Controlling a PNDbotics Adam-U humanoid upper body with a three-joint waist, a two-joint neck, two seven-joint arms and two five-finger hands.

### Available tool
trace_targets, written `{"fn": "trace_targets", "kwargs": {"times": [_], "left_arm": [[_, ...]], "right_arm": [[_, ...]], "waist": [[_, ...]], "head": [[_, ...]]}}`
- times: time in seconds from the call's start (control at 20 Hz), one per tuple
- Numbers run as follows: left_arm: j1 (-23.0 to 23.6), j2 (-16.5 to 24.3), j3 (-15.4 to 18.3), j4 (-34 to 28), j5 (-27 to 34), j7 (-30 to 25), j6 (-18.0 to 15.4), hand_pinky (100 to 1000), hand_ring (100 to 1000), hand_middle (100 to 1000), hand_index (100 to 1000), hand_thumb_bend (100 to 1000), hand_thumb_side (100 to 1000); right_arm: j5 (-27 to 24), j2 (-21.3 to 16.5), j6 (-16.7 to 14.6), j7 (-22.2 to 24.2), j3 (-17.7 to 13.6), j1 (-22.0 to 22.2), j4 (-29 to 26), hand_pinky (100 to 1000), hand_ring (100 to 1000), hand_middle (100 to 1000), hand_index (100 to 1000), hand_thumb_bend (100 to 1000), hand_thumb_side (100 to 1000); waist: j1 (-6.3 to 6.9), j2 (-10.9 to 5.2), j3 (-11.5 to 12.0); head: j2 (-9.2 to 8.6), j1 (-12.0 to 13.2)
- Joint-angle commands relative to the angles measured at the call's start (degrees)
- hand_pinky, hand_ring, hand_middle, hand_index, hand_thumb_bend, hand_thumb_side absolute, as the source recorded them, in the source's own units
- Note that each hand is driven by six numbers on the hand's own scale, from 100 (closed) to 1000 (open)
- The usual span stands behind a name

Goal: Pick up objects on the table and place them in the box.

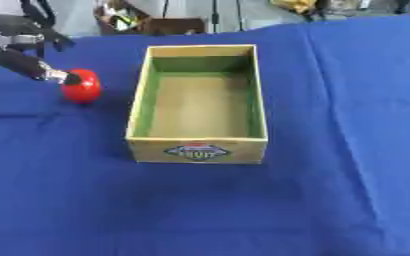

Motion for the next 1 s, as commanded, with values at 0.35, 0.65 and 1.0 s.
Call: {"fn": "trace_targets", "kwargs": {"times": [0.35, 0.65, 1.0], "left_arm": [[-1.6, 0.85, 0.89, -0.33, -0.05, -2.93, -3.72, 479, 701, 813, 1000, 555, 931], [-1.87, 0.83, 0.93, 0.0, -0.34, -2.93, -3.8, 483, 705, 825, 1000, 547, 905], [-4.56, 0.32, 1.05, 7.61, -4.6, -2.93, -5.54, 500, 744, 906, 1000, 552, 770]], "right_arm": [[-0.4, -1.52, -0.06, 0.1, 0.06, -0.54, -0.93, 749, 765, 647, 780, 100, 1000], [-0.43, -1.55, -0.05, 0.09, 0.09, -0.52, -0.93, 749, 766, 646, 780, 100, 1000], [-0.47, -1.55, -0.05, 0.24, 0.25, -0.57, -0.93, 750, 766, 644, 778, 100, 1000]], "waist": [[-0.21, -1.15, 0.0], [-0.21, -1.15, -0.01], [-0.11, -0.94, -0.45]], "head": [[-0.62, 0.31], [-0.57, 0.36], [-0.84, 0.77]]}}
